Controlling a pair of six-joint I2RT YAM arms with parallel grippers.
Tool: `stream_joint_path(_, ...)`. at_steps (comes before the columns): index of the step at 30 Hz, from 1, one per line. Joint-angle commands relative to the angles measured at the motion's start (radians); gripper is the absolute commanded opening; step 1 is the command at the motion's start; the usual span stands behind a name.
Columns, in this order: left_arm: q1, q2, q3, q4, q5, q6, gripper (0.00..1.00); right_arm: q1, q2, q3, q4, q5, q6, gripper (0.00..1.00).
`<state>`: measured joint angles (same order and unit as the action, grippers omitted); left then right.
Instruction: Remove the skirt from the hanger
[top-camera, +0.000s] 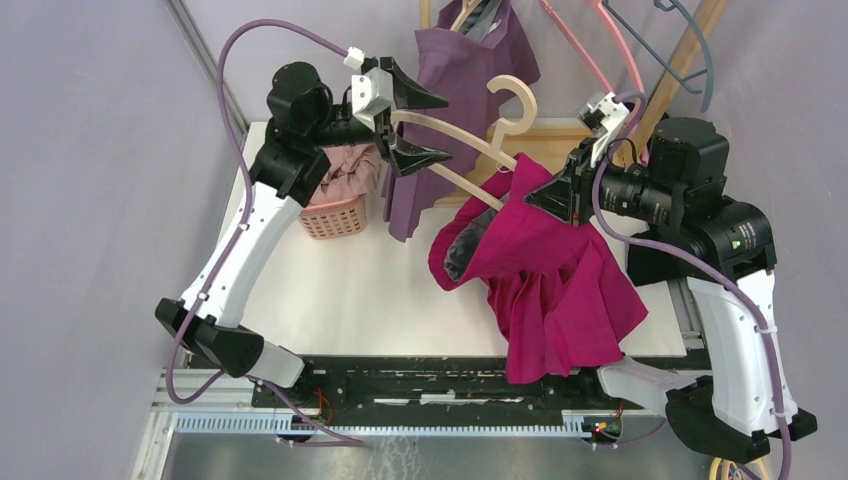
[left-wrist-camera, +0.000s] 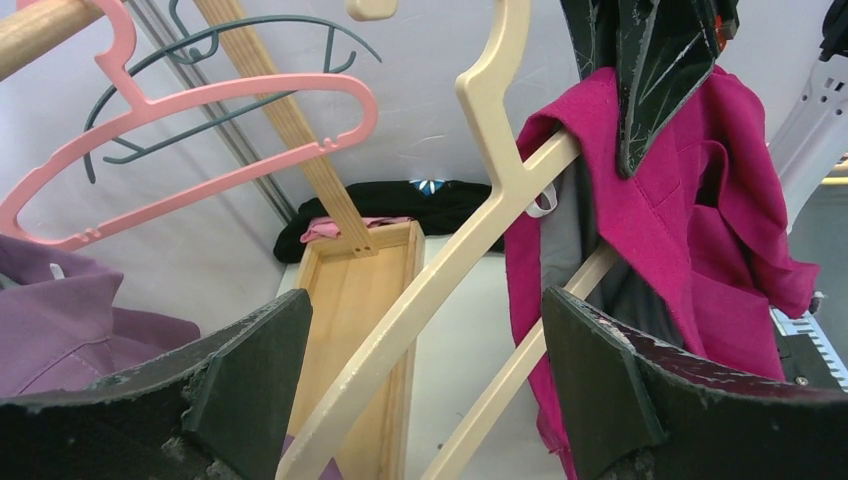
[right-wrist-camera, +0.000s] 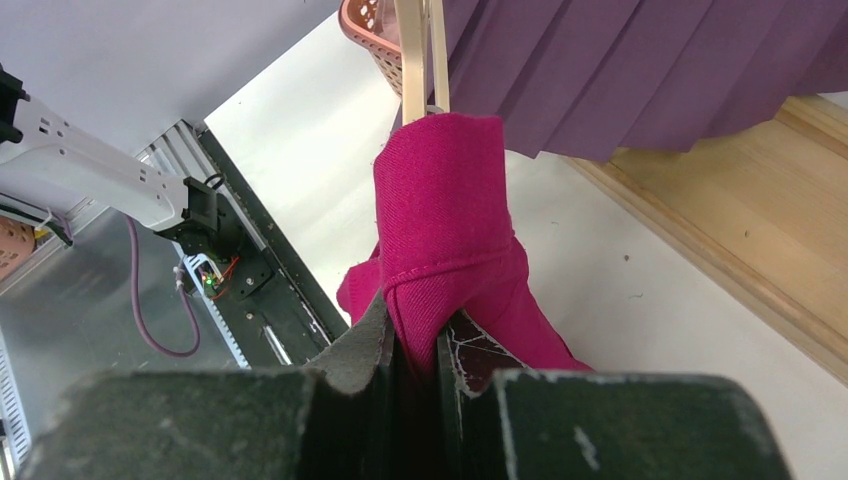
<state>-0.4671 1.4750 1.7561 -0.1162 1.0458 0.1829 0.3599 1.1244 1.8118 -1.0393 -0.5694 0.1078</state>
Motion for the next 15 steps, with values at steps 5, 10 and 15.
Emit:
stream_joint_path(5,-0.004,-0.098,0.012,0.067,0.064,-0.174,0.90,0.007,-0.004,0.069,0.134,-0.025,0.002,0.01)
stream_joint_path(10,-0.007,-0.169,-0.094,0.123,0.113,-0.281,0.87,0.008,-0.005,0.066,0.127,-0.019,-0.006,0.01)
stream_joint_path(15,-0.019,-0.190,-0.171,0.124,0.146,-0.368,0.86,0.010,0.003,0.073,0.133,-0.018,-0.003,0.01)
